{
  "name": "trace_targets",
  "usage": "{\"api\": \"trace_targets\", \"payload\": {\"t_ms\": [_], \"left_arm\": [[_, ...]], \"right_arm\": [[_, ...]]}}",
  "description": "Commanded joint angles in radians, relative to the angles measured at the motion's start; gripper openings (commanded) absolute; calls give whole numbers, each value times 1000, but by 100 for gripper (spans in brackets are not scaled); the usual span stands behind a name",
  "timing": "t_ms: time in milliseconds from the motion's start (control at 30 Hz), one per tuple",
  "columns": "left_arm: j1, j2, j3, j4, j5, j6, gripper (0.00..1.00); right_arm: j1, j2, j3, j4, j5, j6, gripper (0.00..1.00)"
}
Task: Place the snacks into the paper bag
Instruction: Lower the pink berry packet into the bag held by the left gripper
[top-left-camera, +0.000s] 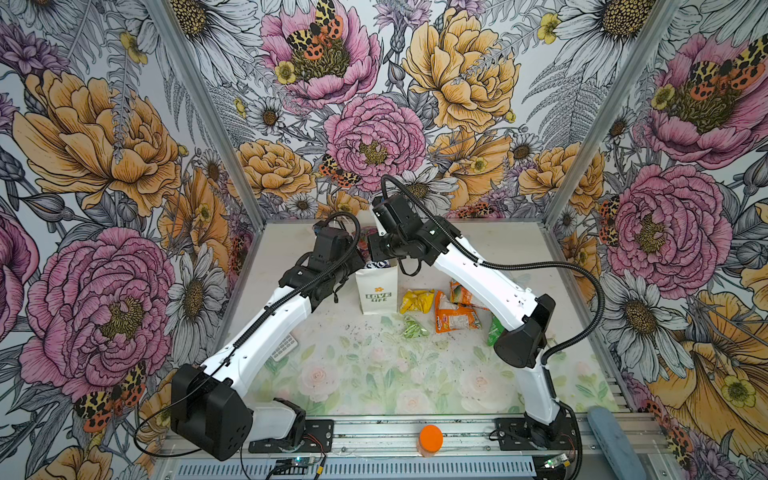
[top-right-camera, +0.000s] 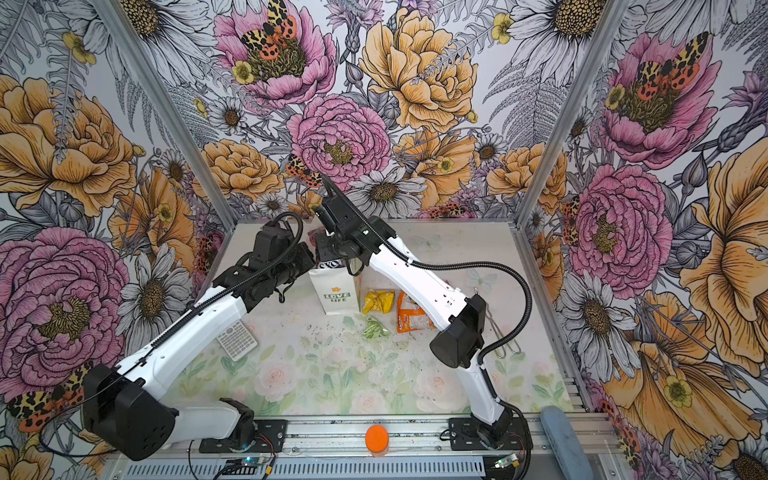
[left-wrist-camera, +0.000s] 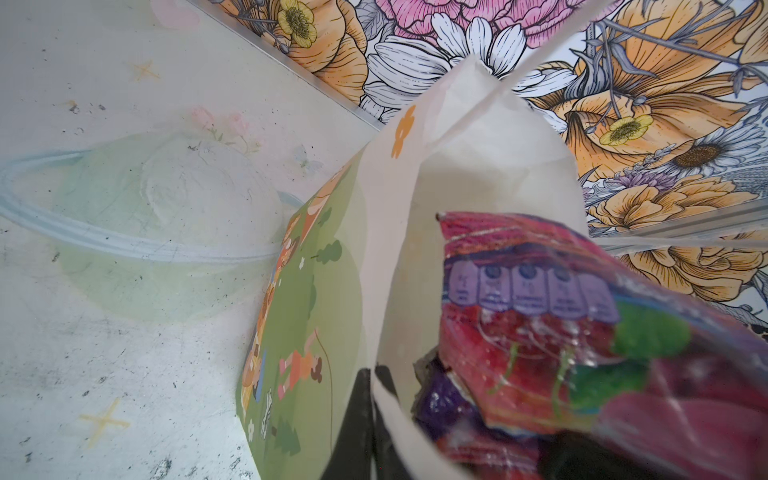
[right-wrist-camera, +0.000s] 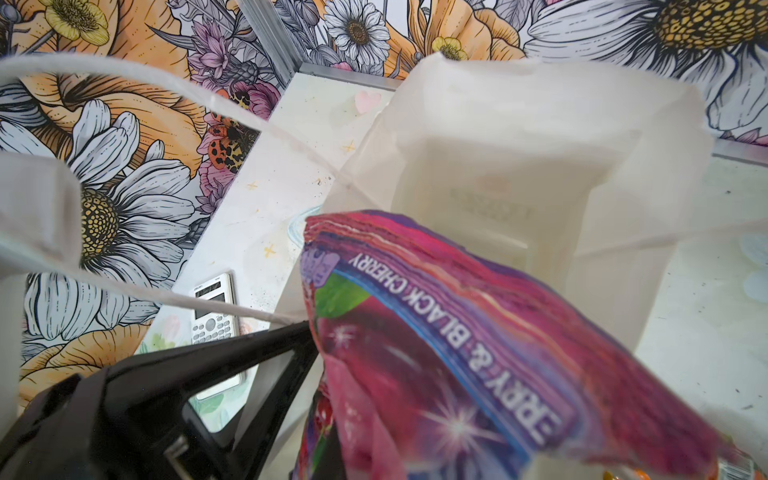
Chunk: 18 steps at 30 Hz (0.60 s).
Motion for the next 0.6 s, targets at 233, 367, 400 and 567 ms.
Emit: {"api": "trace_targets", "payload": {"t_ms": [233, 367, 400, 567], "left_arm": [[5, -3, -16, 9, 25, -11, 0], [6, -6, -17, 8, 23, -9, 0], [6, -6, -18, 10, 23, -9, 0], [7, -3, -16, 8, 25, -8, 0]], "right_arm": [[7, -59, -9, 35, -3, 33, 1], [7, -60, -9, 35, -2, 34, 15], [7, -62, -9, 35, -2, 35, 19], [7, -64, -9, 35, -2, 35, 29]]}}
